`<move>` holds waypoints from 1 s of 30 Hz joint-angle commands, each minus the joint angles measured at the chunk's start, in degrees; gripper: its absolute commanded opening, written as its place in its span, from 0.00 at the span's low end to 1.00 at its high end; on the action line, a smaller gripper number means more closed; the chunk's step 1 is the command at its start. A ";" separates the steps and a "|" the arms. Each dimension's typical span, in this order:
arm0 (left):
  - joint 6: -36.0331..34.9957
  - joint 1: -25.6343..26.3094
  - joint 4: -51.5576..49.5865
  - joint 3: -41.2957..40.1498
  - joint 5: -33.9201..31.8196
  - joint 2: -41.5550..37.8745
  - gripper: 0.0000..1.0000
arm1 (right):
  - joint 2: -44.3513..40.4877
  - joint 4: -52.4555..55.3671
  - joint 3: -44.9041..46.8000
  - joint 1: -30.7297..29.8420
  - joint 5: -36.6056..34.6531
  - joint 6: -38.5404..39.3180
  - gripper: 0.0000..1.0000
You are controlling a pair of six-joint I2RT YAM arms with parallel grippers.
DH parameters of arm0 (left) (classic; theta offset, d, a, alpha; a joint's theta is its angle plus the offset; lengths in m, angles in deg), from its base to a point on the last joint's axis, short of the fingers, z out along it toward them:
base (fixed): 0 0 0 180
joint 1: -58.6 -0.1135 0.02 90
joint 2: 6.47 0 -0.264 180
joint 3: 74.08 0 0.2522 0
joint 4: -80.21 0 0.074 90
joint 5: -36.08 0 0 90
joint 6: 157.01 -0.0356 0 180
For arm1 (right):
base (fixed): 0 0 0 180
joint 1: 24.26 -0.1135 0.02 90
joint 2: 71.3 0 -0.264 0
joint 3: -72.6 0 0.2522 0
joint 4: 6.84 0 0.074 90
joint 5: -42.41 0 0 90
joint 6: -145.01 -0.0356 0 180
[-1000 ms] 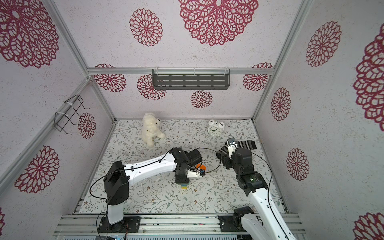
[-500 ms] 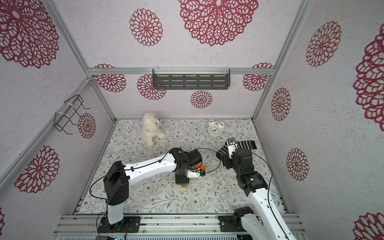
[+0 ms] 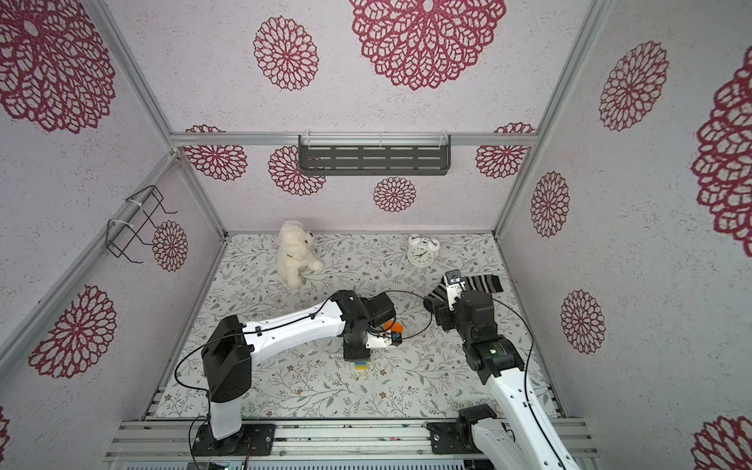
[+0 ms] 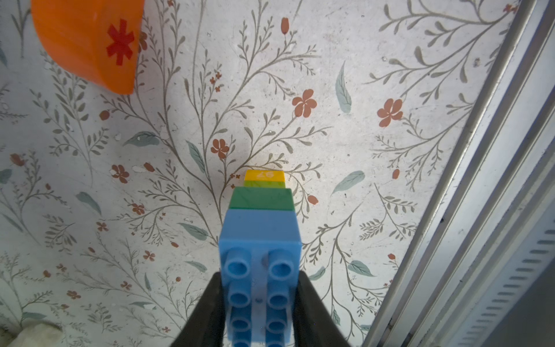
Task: Assemble an ice cream with lego
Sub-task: Assemble the lego brick with the lego brick.
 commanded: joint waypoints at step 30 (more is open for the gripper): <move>0.76 1.28 -0.77 -1.59 -0.87 2.78 0.48 | -0.65 -1.60 0.01 0.41 0.81 -0.97 0.76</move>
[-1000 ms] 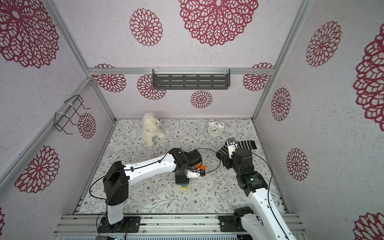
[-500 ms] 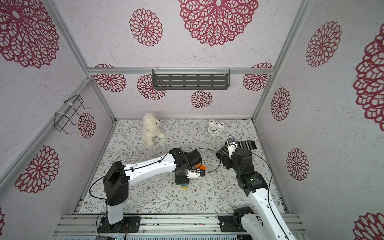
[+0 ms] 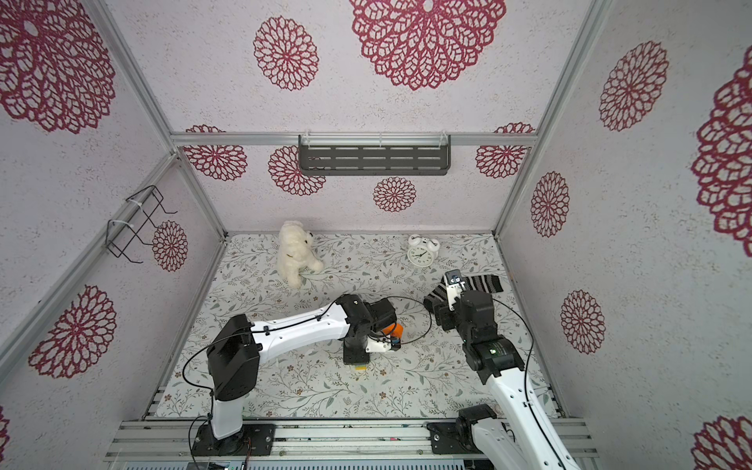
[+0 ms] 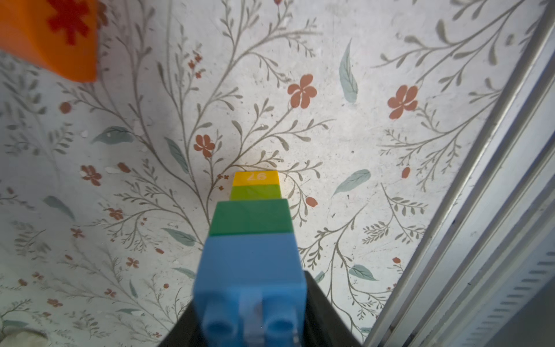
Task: Assemble an ice cream with lego
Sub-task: Assemble the lego brick with the lego brick.
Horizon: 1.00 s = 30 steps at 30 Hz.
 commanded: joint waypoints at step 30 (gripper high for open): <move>-0.50 1.02 -2.51 3.77 -3.81 -6.89 0.50 | -0.51 -1.77 0.26 0.41 0.70 -1.13 0.78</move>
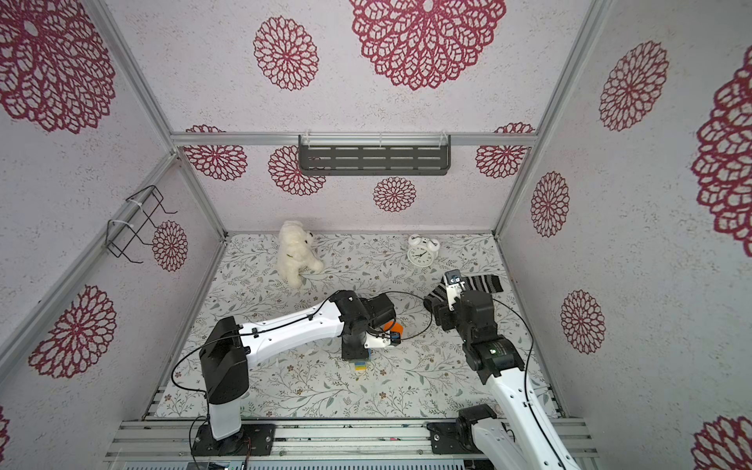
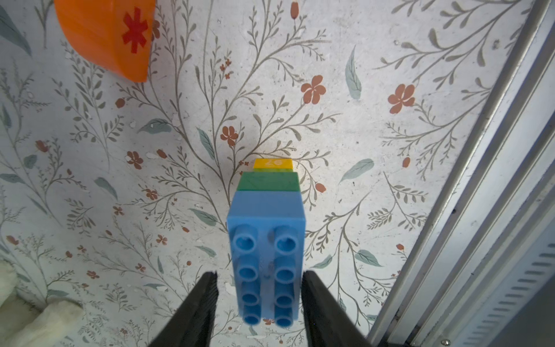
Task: Assemble an ice cream with lego
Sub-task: Assemble the lego brick with the lego brick.
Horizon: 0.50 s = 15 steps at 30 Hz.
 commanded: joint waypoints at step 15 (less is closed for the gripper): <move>9.72 -0.62 13.22 -13.02 -7.16 -23.31 0.50 | 8.54 1.16 -2.61 -1.85 9.22 5.68 0.79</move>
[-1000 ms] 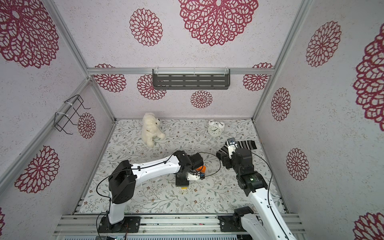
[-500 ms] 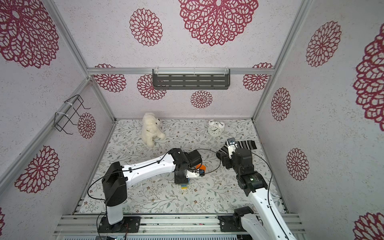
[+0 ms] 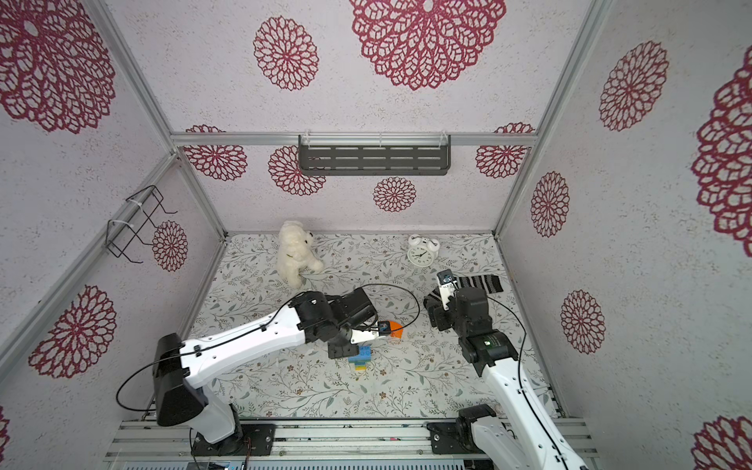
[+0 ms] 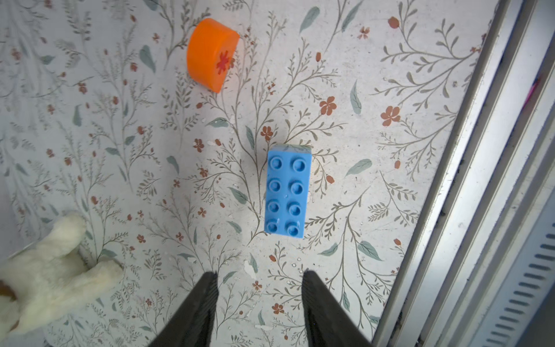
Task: Assemble an ice cream with lego
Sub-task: Assemble the lego brick with the lego brick, then pick up the lego brick from the center of the board.
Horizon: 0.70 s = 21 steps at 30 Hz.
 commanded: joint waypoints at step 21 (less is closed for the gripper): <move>30.77 -28.22 26.86 -26.68 -12.98 -41.46 0.97 | 32.33 20.70 -19.04 -15.95 11.57 34.89 0.81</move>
